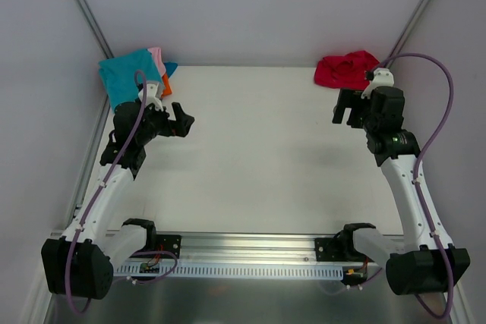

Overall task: Fold and stack the t-shirts
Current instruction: Put the neatly folded tshirt into the corner of the board with the left arm

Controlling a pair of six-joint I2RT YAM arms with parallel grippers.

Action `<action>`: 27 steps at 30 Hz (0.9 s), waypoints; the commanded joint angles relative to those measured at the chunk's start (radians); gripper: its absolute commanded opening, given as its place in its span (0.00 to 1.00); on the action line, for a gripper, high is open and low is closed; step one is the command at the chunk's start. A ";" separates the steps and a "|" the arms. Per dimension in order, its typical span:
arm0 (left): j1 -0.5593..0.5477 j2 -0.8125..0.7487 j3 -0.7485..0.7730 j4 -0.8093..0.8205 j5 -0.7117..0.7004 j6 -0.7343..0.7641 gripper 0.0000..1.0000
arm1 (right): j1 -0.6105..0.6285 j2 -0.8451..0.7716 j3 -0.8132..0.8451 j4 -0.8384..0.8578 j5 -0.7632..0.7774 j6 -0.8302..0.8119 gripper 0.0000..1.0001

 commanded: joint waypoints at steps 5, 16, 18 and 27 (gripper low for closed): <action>-0.007 -0.019 0.015 0.057 -0.009 0.022 0.99 | 0.002 -0.008 0.004 0.036 0.033 -0.012 1.00; -0.005 -0.026 0.012 0.057 -0.012 0.020 0.99 | 0.003 0.008 0.000 0.033 0.033 -0.008 1.00; -0.007 -0.024 0.015 0.055 -0.011 0.020 0.99 | 0.005 0.009 -0.005 0.036 0.030 -0.004 0.99; -0.005 -0.027 0.013 0.055 -0.012 0.022 0.99 | 0.006 0.018 -0.002 0.033 0.027 -0.005 1.00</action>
